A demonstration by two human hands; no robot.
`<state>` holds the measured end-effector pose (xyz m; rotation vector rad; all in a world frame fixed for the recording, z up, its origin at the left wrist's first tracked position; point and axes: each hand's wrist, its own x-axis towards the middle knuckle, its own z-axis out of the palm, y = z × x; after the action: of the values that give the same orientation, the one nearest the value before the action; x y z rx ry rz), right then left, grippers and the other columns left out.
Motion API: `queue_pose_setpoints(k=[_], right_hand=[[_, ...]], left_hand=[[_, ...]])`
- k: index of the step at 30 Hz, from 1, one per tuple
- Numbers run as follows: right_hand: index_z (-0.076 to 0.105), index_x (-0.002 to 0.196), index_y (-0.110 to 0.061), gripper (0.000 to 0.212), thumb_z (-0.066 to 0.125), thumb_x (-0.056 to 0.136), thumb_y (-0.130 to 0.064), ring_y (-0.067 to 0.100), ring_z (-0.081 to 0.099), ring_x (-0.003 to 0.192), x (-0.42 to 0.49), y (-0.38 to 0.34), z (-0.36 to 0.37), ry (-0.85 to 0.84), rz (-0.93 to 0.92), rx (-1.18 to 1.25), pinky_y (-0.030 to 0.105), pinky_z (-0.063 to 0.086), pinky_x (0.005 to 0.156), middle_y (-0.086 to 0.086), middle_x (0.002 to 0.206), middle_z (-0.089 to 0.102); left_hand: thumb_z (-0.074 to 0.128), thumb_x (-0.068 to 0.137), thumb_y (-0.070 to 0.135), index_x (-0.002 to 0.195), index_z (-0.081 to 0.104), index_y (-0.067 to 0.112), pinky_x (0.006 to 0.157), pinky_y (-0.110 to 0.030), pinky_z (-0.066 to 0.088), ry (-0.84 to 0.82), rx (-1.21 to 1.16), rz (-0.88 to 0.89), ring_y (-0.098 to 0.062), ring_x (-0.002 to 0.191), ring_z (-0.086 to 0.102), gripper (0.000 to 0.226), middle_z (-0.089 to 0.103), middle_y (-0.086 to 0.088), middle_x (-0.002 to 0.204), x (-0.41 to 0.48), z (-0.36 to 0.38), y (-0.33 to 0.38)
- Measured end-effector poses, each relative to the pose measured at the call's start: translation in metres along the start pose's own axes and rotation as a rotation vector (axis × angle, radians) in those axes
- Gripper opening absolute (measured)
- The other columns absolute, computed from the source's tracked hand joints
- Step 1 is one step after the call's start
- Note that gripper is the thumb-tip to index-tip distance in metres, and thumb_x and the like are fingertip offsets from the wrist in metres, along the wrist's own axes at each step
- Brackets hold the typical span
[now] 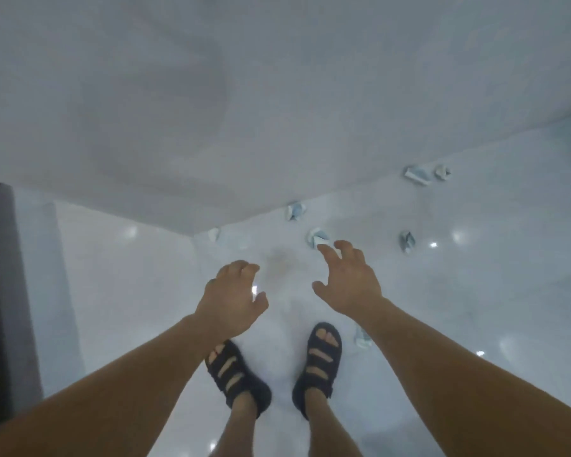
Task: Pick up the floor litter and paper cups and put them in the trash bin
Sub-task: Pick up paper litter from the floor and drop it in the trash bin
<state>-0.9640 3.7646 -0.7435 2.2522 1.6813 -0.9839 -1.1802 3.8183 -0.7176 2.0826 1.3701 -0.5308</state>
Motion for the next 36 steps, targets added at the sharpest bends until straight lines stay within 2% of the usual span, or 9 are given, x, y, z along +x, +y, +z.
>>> queue_pose_setpoints(k=[8, 15, 21, 23, 26, 29, 31, 34, 36], right_hand=[[0.025, 0.149, -0.03, 0.08, 0.066, 0.082, -0.045, 0.033, 0.028, 0.132, 0.192, 0.061, 0.175, 0.032, 0.062, -0.012, 0.044, 0.039, 0.1, 0.006, 0.151, 0.021], [0.027, 0.145, -0.037, 0.079, 0.07, 0.079, -0.041, 0.036, 0.031, 0.131, 0.286, 0.086, 0.25, 0.138, 0.117, -0.015, 0.047, 0.043, 0.096, 0.006, 0.15, 0.022], [0.05, 0.136, -0.029, 0.051, 0.059, 0.087, -0.025, 0.038, 0.038, 0.119, 0.277, 0.088, 0.282, 0.204, 0.059, 0.057, 0.04, 0.042, 0.093, 0.014, 0.134, 0.038], [0.051, 0.139, -0.027, 0.054, 0.061, 0.086, -0.022, 0.039, 0.043, 0.116, 0.255, 0.073, 0.291, 0.16, -0.029, 0.104, 0.039, 0.038, 0.097, 0.016, 0.134, 0.041], [0.042, 0.145, -0.024, 0.068, 0.069, 0.083, -0.021, 0.034, 0.048, 0.113, 0.22, 0.036, 0.294, 0.16, -0.128, 0.315, 0.039, 0.045, 0.093, 0.014, 0.133, 0.044], [0.033, 0.149, -0.017, 0.084, 0.078, 0.078, -0.021, 0.027, 0.052, 0.113, 0.197, 0.0, 0.288, 0.159, -0.303, 0.448, 0.036, 0.05, 0.088, 0.013, 0.132, 0.047], [0.034, 0.148, -0.012, 0.087, 0.081, 0.075, -0.018, 0.026, 0.054, 0.113, 0.19, -0.013, 0.282, 0.165, -0.398, 0.479, 0.037, 0.054, 0.088, 0.014, 0.133, 0.048], [0.036, 0.147, -0.012, 0.088, 0.084, 0.074, -0.028, 0.015, 0.055, 0.111, 0.194, -0.019, 0.272, 0.129, -0.442, 0.492, 0.027, 0.054, 0.085, 0.009, 0.137, 0.045], [0.037, 0.146, -0.015, 0.092, 0.085, 0.071, -0.037, 0.014, 0.052, 0.116, 0.207, -0.014, 0.264, 0.071, -0.463, 0.476, 0.029, 0.054, 0.087, 0.005, 0.14, 0.043]], left_hand=[[0.049, 0.092, 0.04, 0.144, 0.031, 0.017, 0.108, -0.042, 0.032, -0.006, -0.103, -0.063, -0.027, 0.135, 0.028, 0.06, 0.029, -0.006, 0.149, 0.179, 0.167, -0.065], [0.05, 0.092, 0.041, 0.145, 0.031, 0.02, 0.107, -0.04, 0.032, 0.018, -0.224, -0.031, -0.023, 0.136, 0.026, 0.06, 0.028, -0.003, 0.149, 0.243, 0.25, -0.097], [0.052, 0.091, 0.04, 0.142, 0.036, 0.02, 0.105, -0.04, 0.035, 0.04, -0.314, -0.072, -0.025, 0.132, 0.034, 0.057, 0.034, -0.003, 0.145, 0.24, 0.27, -0.109], [0.052, 0.092, 0.04, 0.142, 0.037, 0.02, 0.107, -0.041, 0.036, 0.027, -0.382, -0.079, -0.026, 0.13, 0.038, 0.057, 0.036, -0.004, 0.145, 0.232, 0.267, -0.106], [0.052, 0.091, 0.047, 0.143, 0.035, 0.023, 0.102, -0.039, 0.041, -0.037, -0.569, -0.109, -0.023, 0.123, 0.048, 0.059, 0.042, -0.003, 0.141, 0.222, 0.26, -0.099], [0.052, 0.09, 0.052, 0.138, 0.037, 0.028, 0.08, -0.02, 0.045, -0.105, -0.847, -0.161, -0.007, 0.105, 0.058, 0.055, 0.056, 0.011, 0.122, 0.212, 0.247, -0.098], [0.054, 0.089, 0.051, 0.127, 0.044, 0.029, 0.072, -0.015, 0.046, -0.078, -0.958, -0.157, 0.002, 0.092, 0.062, 0.044, 0.061, 0.019, 0.104, 0.207, 0.237, -0.101], [0.058, 0.091, 0.037, 0.115, 0.052, 0.027, 0.075, -0.021, 0.051, 0.014, -1.042, -0.166, 0.0, 0.084, 0.064, 0.026, 0.066, 0.017, 0.092, 0.207, 0.231, -0.106], [0.056, 0.094, 0.029, 0.1, 0.058, 0.031, 0.062, -0.013, 0.047, 0.122, -1.026, -0.207, 0.005, 0.071, 0.061, 0.007, 0.065, 0.022, 0.079, 0.212, 0.23, -0.111]])
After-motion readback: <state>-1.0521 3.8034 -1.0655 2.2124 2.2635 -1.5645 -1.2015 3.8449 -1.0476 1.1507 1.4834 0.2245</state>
